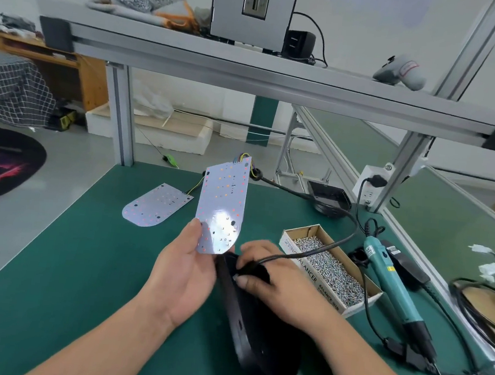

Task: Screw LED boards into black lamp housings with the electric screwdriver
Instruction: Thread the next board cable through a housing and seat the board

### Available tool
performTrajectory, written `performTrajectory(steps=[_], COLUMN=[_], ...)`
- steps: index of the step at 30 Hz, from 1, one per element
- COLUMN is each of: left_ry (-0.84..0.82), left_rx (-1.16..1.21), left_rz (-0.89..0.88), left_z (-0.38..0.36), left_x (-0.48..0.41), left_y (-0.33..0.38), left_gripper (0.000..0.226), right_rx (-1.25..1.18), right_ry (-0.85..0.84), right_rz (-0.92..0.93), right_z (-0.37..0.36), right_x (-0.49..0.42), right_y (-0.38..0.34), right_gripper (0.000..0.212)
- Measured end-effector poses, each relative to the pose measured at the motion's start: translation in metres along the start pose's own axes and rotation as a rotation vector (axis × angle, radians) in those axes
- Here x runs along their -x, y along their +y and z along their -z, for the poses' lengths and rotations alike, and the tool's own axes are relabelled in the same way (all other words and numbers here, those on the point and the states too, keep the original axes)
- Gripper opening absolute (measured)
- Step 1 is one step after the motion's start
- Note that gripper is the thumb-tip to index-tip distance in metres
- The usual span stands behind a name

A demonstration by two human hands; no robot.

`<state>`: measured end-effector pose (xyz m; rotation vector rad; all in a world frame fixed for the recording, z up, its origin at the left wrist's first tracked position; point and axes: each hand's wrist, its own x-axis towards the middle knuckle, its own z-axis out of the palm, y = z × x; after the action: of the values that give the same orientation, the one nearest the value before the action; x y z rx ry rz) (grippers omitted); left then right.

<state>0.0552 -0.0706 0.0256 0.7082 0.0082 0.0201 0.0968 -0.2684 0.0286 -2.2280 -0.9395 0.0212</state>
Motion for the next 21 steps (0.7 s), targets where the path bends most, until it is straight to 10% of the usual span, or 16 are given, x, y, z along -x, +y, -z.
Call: performTrajectory(steps=[21], left_ry=[0.063], left_rx=[-0.314], left_rz=[0.426], left_z=[0.001], left_x=[0.003], left_y=[-0.009], left_gripper=[0.073], right_rx=[-0.038], right_ry=[0.243], right_rz=[-0.155], right_z=[0.003], right_x=[-0.009], right_y=[0.004], right_gripper=[0.052])
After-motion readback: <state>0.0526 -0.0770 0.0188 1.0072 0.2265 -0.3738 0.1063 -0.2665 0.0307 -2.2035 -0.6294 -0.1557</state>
